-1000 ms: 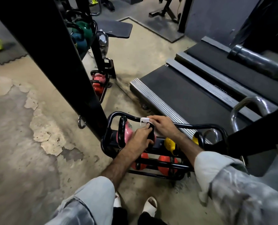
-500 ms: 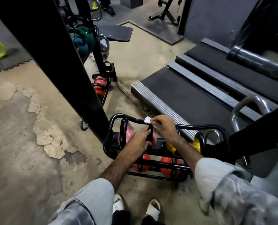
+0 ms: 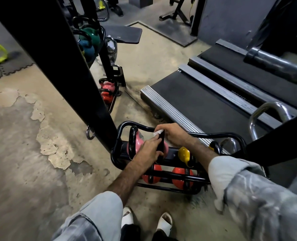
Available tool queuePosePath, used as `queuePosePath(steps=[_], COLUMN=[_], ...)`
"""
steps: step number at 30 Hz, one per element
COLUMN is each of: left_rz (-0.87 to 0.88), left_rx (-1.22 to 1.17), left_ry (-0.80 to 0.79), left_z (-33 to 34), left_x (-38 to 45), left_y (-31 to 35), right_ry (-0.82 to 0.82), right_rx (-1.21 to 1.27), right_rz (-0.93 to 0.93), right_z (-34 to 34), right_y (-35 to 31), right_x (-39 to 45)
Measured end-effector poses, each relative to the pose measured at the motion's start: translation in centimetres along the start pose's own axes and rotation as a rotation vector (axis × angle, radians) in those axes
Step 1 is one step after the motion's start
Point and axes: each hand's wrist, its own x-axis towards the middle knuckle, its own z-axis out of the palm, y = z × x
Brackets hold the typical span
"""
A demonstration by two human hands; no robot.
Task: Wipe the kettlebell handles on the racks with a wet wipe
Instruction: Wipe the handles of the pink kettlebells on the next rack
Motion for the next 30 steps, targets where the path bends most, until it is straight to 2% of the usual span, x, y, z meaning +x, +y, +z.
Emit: queuePosePath(steps=[3, 5, 7, 10, 12, 15, 19, 21, 25, 30], left_rz=[-0.016, -0.008, -0.011, -0.031, -0.043, -0.049, -0.054, -0.052, -0.037, -0.030], left_rx=[0.007, 0.006, -0.002, -0.041, -0.066, -0.086, -0.080, -0.090, -0.060, -0.051], left_ry=[0.001, 0.011, 0.025, 0.046, 0.050, 0.044, 0.033, 0.027, 0.022, 0.022], left_z=[0.1, 0.2, 0.2, 0.3, 0.4, 0.3, 0.2, 0.2, 0.3, 0.5], left_x=[0.0, 0.0, -0.1, 0.0, 0.1, 0.2, 0.2, 0.2, 0.2, 0.2], left_y=[0.0, 0.0, -0.1, -0.3, -0.4, -0.7, -0.7, -0.5, -0.4, -0.5], right_ry=[-0.059, -0.009, 0.153, 0.456, 0.545, 0.483, 0.262, 0.219, 0.286, 0.445], right_rx=[-0.008, 0.049, 0.172, 0.467, 0.741, 1.149, 1.424, 1.547, 1.588, 1.177], right_rz=[0.163, 0.216, 0.293, 0.529, 0.688, 0.845, 1.009, 1.039, 1.006, 0.811], right_z=[0.0, 0.4, 1.2, 2.9, 3.7, 3.1, 2.5, 2.8, 3.5, 3.4], right_y=[-0.1, -0.4, -1.4, -3.1, -3.6, -4.0, -3.9, -4.1, -4.0, -3.1], right_x=[0.9, 0.6, -0.7, -2.6, -3.2, -2.9, -2.4, -2.1, -2.4, -3.6])
